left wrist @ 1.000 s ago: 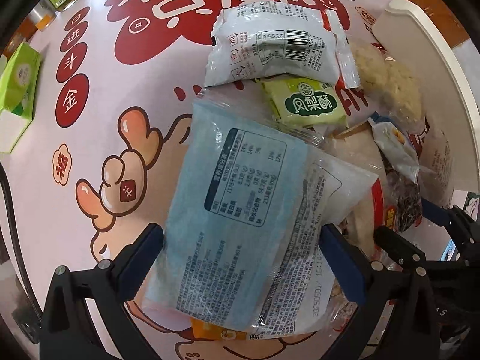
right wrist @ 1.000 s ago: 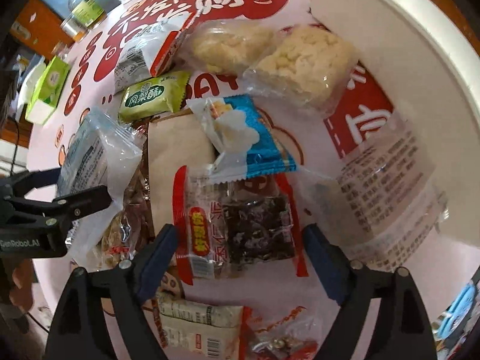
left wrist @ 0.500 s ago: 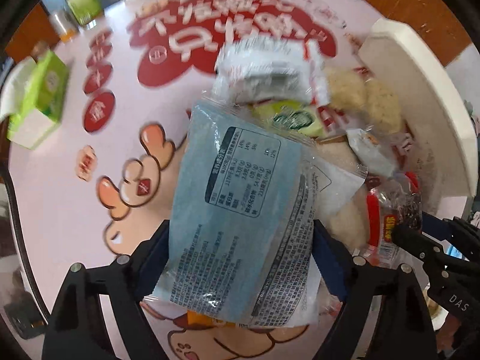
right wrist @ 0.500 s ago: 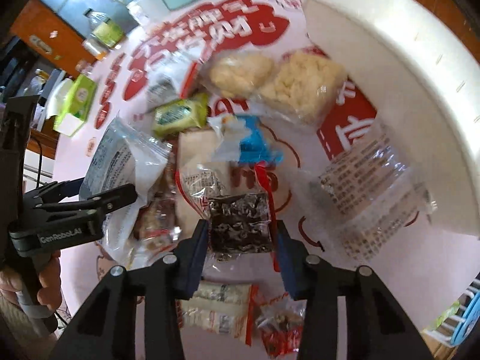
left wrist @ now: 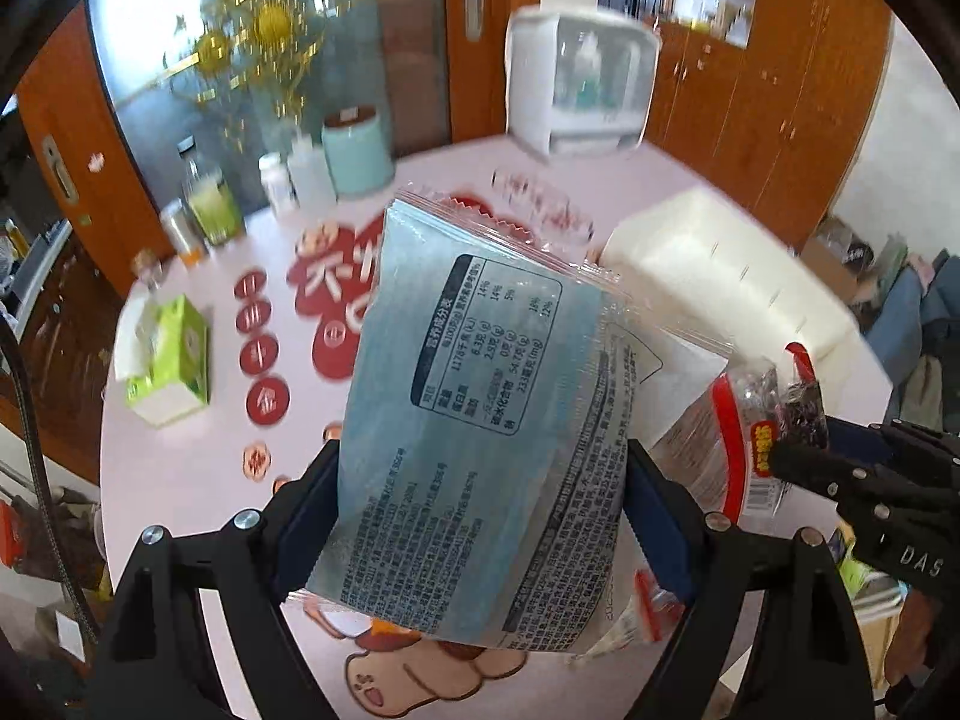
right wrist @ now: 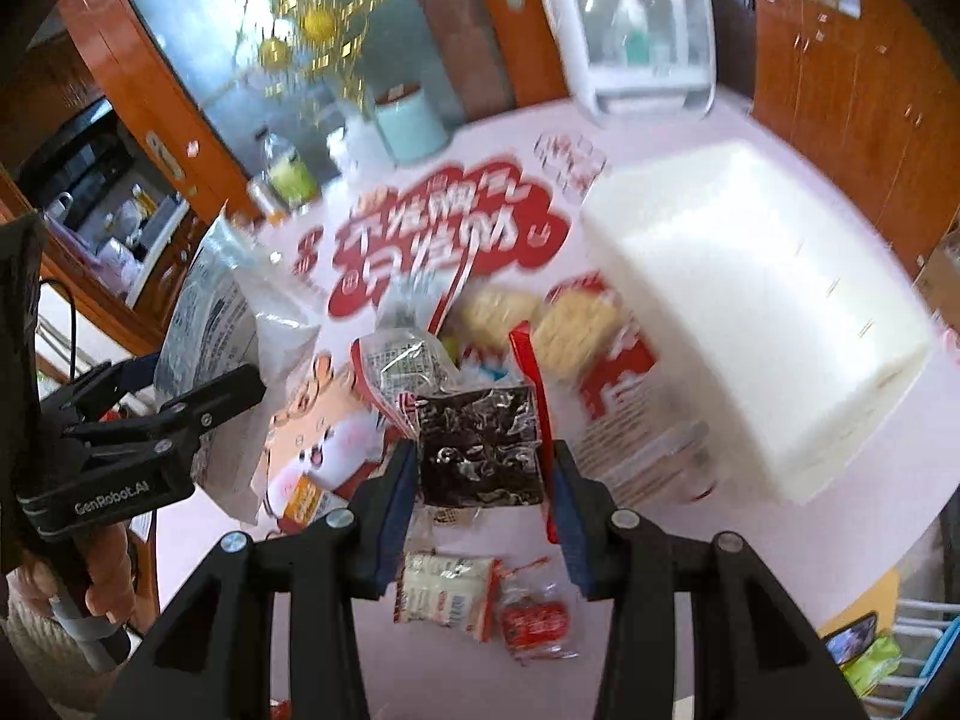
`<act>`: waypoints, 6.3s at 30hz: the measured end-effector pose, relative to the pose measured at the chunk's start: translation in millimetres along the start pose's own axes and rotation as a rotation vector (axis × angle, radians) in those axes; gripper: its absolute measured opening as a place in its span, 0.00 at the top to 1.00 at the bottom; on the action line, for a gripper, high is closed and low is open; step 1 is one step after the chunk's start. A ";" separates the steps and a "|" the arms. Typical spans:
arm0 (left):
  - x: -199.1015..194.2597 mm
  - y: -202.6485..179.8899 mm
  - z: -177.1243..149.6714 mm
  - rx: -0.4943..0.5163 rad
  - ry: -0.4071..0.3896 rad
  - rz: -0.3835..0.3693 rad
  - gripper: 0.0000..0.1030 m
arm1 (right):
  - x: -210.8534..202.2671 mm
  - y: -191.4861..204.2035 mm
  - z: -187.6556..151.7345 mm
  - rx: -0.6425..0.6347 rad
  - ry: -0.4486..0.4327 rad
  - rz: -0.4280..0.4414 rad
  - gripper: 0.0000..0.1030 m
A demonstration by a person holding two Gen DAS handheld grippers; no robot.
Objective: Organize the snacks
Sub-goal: 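Drop the blue-white bag into the tray with the left tool while the right drops the jerky, then withdraw both tools from the tray back over the snack pile, then grasp the orange OATS bar with the left tool while the right tool grasps the blue-wrapped cake, then drop the OATS bar into the tray with the left tool while the right drops the cake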
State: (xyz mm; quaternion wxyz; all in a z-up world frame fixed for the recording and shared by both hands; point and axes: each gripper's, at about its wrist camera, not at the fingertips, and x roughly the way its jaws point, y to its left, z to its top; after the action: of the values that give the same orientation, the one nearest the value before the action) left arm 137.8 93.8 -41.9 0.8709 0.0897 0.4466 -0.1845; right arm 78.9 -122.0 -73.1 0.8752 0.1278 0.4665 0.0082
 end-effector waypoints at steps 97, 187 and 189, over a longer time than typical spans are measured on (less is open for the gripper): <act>-77.8 1.0 -41.0 -0.343 -0.040 0.322 0.01 | -47.4 7.2 34.8 -0.321 -0.118 0.070 0.09; 50.6 -241.5 121.3 -0.179 -0.039 -0.033 0.66 | -40.3 -206.0 116.2 -0.125 -0.085 0.008 0.70; 63.3 -252.9 125.8 -0.165 -0.026 -0.033 0.62 | -35.2 -215.0 115.5 -0.110 -0.067 -0.008 0.69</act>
State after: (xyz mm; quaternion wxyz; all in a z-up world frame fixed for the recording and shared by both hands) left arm 163.6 -193.5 -17.4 0.8779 0.0078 0.4505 -0.1623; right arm 131.0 -359.6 -32.7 0.8962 0.0779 0.4360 0.0262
